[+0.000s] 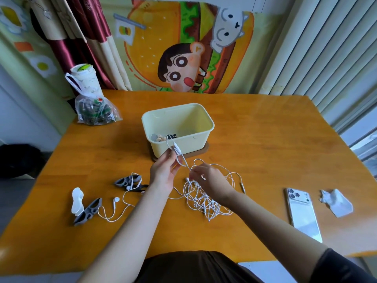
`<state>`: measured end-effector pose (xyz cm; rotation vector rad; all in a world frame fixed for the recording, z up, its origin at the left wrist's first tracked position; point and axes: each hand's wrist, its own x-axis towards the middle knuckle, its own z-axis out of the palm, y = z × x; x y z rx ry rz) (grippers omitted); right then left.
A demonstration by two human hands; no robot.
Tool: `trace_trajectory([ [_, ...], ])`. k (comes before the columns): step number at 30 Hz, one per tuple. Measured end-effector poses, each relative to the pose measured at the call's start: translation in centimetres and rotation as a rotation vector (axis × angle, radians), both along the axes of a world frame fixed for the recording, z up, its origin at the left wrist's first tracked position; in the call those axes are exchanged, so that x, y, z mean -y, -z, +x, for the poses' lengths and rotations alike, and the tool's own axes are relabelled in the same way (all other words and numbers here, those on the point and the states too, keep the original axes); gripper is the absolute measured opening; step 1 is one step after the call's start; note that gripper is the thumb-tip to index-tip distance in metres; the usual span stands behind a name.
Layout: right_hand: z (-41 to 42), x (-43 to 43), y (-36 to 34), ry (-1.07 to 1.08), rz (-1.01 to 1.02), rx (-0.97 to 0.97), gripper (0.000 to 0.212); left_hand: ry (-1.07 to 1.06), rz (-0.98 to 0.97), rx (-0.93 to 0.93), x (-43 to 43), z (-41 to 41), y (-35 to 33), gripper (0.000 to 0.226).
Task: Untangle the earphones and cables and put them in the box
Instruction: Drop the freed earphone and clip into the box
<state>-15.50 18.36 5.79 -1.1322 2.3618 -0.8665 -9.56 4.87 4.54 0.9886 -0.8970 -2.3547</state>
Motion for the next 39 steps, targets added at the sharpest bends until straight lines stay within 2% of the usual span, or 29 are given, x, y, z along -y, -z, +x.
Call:
trace_trajectory([
  [3,0.6,0.2,-0.6,-0.075,-0.001,-0.004,0.025,-0.079,-0.032,0.119,-0.6,0.1,0.5,0.026],
  [5,0.9,0.3,-1.0,-0.092,0.002,0.002,0.026,-0.099,-0.122,0.175,-0.8,0.3,0.7,0.026],
  [14,-0.5,-0.8,-2.8,0.017,0.069,0.014,0.026,0.027,-0.912,0.415,0.5,1.0,1.5,0.023],
  [17,-1.7,-0.7,-2.9,0.021,0.076,-0.071,0.027,0.133,-0.996,0.412,0.7,1.5,1.9,0.022],
  [21,-3.2,0.0,-3.4,0.017,-0.018,-0.186,0.026,0.259,-1.057,0.338,0.0,1.8,1.7,0.021],
  [28,-5.4,0.3,-3.5,0.049,-0.017,-0.260,0.024,0.461,-0.884,0.045,-1.1,2.3,1.0,0.026],
  [33,-4.1,-0.1,-3.3,0.087,-0.029,-0.050,0.023,0.402,-0.369,-0.240,-1.8,2.4,-1.2,0.037],
  [36,-2.1,0.0,-3.2,0.105,-0.081,0.101,0.030,0.313,-0.196,-0.302,-1.4,1.6,-2.1,0.035],
  [39,-0.3,0.3,-2.5,0.094,-0.071,0.148,0.031,0.189,-0.061,-0.324,-1.1,1.0,-2.6,0.026],
])
